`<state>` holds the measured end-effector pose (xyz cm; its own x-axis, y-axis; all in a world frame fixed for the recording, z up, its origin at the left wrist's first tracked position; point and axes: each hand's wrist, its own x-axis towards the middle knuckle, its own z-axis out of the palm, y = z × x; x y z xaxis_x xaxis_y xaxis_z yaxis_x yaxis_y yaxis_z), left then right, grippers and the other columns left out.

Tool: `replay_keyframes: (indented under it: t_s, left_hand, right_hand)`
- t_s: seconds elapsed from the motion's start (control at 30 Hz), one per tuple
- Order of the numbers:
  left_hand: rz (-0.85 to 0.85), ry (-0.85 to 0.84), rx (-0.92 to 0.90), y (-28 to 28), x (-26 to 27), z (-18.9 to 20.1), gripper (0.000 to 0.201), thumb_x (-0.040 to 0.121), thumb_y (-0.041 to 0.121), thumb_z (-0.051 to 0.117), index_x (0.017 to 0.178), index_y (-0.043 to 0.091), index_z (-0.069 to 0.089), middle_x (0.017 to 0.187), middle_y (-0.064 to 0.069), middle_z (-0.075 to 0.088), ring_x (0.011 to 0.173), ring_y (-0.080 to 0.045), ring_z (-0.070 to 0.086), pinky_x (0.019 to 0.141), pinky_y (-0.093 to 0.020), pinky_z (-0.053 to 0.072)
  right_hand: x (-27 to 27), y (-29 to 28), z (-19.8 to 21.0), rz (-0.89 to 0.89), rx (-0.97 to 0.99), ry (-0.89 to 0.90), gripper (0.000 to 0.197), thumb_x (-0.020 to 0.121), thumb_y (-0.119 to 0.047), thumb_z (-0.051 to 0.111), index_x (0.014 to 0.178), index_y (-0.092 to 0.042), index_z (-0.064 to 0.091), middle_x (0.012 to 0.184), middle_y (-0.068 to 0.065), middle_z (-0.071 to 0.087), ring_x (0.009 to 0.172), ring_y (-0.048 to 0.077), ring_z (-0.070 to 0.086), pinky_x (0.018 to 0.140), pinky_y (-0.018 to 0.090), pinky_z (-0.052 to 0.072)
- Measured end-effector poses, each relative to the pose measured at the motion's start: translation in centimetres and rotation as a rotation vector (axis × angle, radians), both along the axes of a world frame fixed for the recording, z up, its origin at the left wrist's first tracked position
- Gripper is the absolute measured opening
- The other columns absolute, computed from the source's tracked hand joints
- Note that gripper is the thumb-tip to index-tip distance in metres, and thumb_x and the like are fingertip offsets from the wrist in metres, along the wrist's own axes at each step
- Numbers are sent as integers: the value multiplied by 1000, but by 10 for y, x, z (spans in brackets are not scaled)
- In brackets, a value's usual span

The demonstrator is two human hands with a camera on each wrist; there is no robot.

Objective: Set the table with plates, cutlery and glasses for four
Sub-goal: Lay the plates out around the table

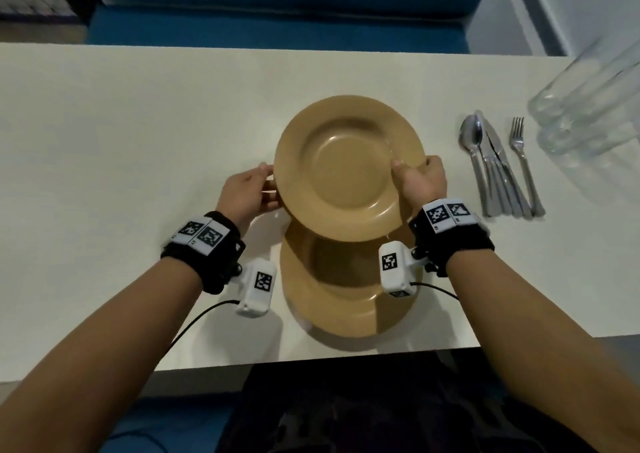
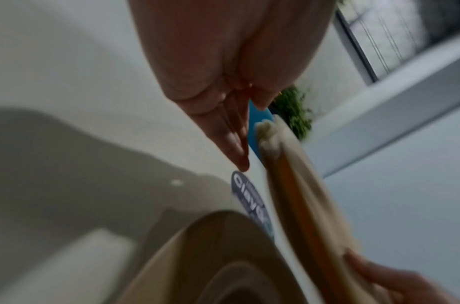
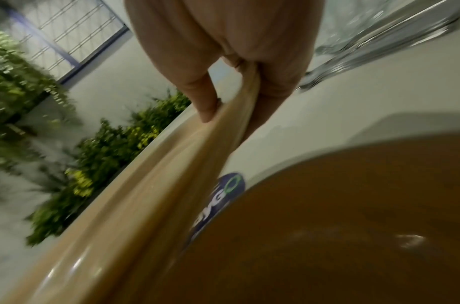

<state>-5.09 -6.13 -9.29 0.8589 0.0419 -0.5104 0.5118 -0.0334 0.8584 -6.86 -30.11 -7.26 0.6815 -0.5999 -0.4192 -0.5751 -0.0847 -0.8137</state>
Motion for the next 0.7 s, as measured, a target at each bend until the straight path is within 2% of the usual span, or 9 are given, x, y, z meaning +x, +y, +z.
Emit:
replay_keyframes:
  t_s: [0.07, 0.17, 0.3, 0.33, 0.4, 0.47, 0.57, 0.63, 0.7]
  left_hand:
    - [44, -31, -8, 12, 4, 3, 29, 100, 18, 41, 100, 6, 68, 74, -5, 64, 61, -15, 59, 53, -23, 53]
    - [79, -50, -19, 43, 10, 0, 23, 99, 16, 45, 91, 9, 66, 75, -7, 63, 60, -16, 60, 52, -24, 53]
    - [164, -82, 47, 106, 18, -4, 15, 93, 11, 56, 80, 10, 63, 60, -2, 61, 47, -9, 57, 46, -22, 52]
    - [178, -86, 62, 125, 20, -4, 15, 92, 10, 57, 78, 11, 62, 60, -2, 60, 47, -8, 57, 47, -22, 52]
    - [174, -90, 83, 169, 24, -2, 14, 91, 13, 60, 78, 13, 63, 66, -4, 62, 48, -7, 59, 48, -22, 53]
    - [146, -93, 103, 214, 26, -1, 10, 91, 15, 61, 82, 12, 65, 68, -3, 64, 50, -7, 61, 51, -23, 53]
    - [89, -92, 163, 278, 22, 1, 14, 92, 17, 59, 98, 6, 66, 72, -4, 64, 61, -14, 61, 58, -25, 56]
    - [41, -77, 220, 316, 18, -1, 15, 93, 17, 58, 101, 7, 66, 70, -1, 64, 61, -12, 58, 53, -19, 53]
    - [-15, -76, 305, 348, 11, -5, 17, 94, 19, 57, 102, 7, 67, 64, 4, 63, 56, -9, 56, 50, -19, 48]
  right_hand:
    - [6, 23, 1, 52, -8, 2, 44, 79, -28, 66, 115, -13, 47, 105, 5, 60, 96, 27, 61, 90, 42, 52]
    - [15, 56, 2, 119, -40, 12, 44, 77, -27, 65, 114, -13, 47, 104, 6, 61, 95, 28, 61, 90, 44, 53]
    - [33, 107, 6, 265, -162, 14, 34, 80, -26, 65, 110, -10, 60, 104, 6, 65, 99, 26, 62, 87, 30, 49]
    - [38, 123, 8, 303, -186, 23, 34, 82, -26, 65, 111, -10, 62, 106, 7, 67, 101, 26, 62, 85, 28, 46]
    - [45, 159, 10, 302, -195, 44, 36, 83, -29, 65, 113, -8, 63, 112, 10, 67, 105, 27, 62, 85, 28, 44]
    - [51, 199, 10, 247, -159, 44, 37, 83, -30, 66, 113, -9, 62, 113, 10, 67, 105, 28, 62, 90, 31, 48]
    - [56, 254, 9, 230, -159, 30, 33, 81, -27, 65, 108, -9, 62, 109, 10, 67, 101, 30, 63, 91, 36, 50]
    - [58, 283, 7, 224, -160, 10, 32, 80, -26, 64, 107, -8, 60, 107, 10, 67, 97, 29, 62, 89, 34, 50]
    - [56, 304, 3, 227, -154, -2, 31, 82, -26, 64, 106, -8, 59, 105, 9, 67, 95, 27, 61, 86, 32, 49]
